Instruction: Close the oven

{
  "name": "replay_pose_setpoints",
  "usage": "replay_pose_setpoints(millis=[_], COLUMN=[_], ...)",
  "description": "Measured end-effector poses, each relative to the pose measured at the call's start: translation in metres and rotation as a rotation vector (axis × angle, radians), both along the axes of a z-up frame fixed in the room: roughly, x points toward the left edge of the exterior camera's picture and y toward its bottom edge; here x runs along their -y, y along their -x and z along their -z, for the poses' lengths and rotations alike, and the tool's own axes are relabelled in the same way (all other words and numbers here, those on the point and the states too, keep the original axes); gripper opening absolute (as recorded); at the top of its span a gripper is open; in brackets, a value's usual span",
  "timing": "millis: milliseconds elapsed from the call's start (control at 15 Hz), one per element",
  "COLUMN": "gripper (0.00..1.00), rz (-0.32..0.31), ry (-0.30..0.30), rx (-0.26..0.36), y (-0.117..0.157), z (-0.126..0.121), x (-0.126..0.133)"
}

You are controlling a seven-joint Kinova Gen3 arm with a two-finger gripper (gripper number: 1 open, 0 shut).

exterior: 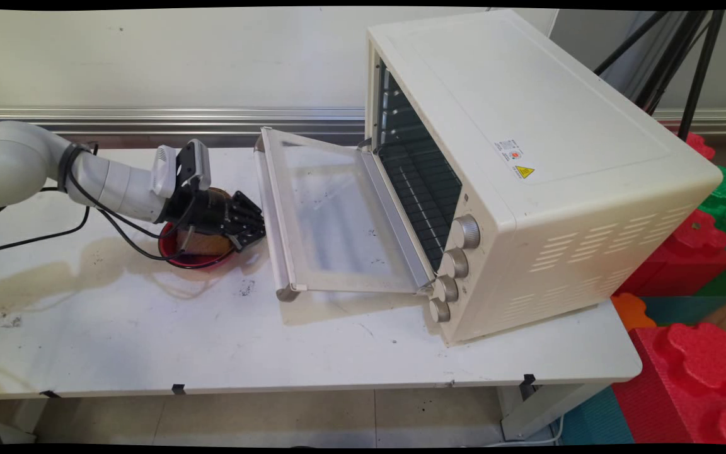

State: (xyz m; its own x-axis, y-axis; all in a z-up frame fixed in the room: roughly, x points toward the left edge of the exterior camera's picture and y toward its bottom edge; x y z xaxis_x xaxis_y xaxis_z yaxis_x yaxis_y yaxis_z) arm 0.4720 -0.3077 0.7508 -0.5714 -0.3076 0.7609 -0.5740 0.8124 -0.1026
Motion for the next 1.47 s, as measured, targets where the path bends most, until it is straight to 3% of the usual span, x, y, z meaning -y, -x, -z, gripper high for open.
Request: replay_pose_setpoints(millis=[733,1467], gripper=[0.00,0.00], rz=[-0.010,0.027], ry=[0.003,0.062], rx=[-0.097,-0.186], y=[0.006,0.020], z=[-0.006,-0.035], x=[0.002,0.011])
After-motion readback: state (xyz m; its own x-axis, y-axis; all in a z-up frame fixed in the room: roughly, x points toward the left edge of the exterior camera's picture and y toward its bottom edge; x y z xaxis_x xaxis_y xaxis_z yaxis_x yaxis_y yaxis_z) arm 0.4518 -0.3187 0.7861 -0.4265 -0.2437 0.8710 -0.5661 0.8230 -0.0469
